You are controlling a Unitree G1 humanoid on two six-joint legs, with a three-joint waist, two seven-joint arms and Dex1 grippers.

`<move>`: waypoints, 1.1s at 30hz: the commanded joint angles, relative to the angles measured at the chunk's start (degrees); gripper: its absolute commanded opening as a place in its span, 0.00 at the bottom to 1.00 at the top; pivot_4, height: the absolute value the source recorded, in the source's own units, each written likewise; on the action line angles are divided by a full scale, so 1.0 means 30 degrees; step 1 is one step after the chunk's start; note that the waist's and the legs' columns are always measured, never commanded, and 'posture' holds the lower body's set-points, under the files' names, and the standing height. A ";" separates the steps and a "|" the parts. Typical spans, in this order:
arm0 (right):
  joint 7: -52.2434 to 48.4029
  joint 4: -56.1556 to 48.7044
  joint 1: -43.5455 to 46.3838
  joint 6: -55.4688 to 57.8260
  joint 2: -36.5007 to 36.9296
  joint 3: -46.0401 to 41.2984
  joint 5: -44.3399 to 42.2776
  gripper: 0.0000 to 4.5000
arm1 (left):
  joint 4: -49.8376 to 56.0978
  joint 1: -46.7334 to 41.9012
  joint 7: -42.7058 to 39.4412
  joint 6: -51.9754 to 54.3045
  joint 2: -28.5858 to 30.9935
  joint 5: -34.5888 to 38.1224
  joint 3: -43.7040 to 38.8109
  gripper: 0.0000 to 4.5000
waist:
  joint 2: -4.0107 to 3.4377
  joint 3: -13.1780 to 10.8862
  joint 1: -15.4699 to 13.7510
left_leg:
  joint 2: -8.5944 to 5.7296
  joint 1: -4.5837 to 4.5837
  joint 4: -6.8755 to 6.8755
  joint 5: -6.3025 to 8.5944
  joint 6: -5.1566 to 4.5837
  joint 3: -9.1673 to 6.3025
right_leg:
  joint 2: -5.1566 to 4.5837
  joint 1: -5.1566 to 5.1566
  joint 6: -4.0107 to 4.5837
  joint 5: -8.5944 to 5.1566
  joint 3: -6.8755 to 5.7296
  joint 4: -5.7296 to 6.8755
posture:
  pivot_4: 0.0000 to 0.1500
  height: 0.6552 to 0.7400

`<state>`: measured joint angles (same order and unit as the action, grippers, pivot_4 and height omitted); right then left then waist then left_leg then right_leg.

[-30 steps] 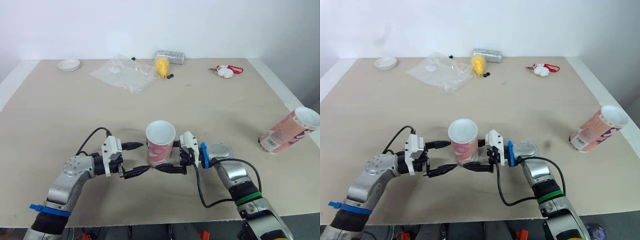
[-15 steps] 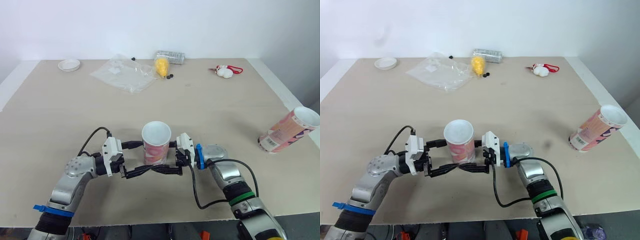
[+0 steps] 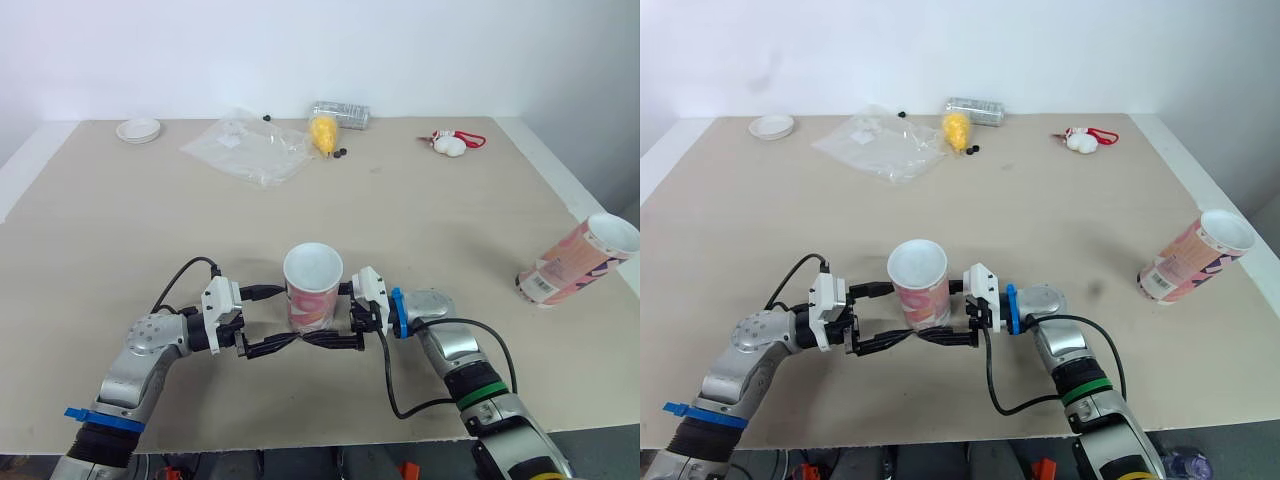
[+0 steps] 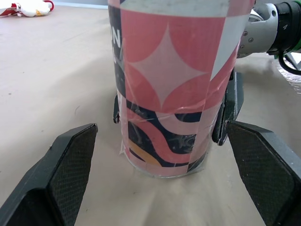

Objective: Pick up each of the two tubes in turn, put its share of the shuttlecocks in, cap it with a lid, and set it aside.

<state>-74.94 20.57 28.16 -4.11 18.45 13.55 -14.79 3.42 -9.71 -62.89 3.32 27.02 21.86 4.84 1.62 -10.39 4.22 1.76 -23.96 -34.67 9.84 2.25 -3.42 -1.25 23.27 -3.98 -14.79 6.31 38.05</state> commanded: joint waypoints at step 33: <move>0.0583 -0.2245 -0.0100 0.1287 0.0176 -0.0371 -0.0550 0.86 | -0.0300 -0.0655 -0.0292 -0.1006 0.0042 -0.0185 0.0024 1.00 | -0.0001 0.0000 -0.0002 | 0.0000 -0.0002 -0.0040 -0.0001 0.0000 -0.0002 | 0.0000 -0.0007 -0.0008 0.0015 0.0001 0.0019 | 1.00 1.00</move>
<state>-73.44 16.87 27.71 -0.67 18.79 13.51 -14.86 1.60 -11.03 -63.43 1.31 27.01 21.23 4.85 1.61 -10.39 4.22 1.76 -23.97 -34.79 9.84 2.25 -3.43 -1.25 23.26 -4.01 -14.75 6.31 38.11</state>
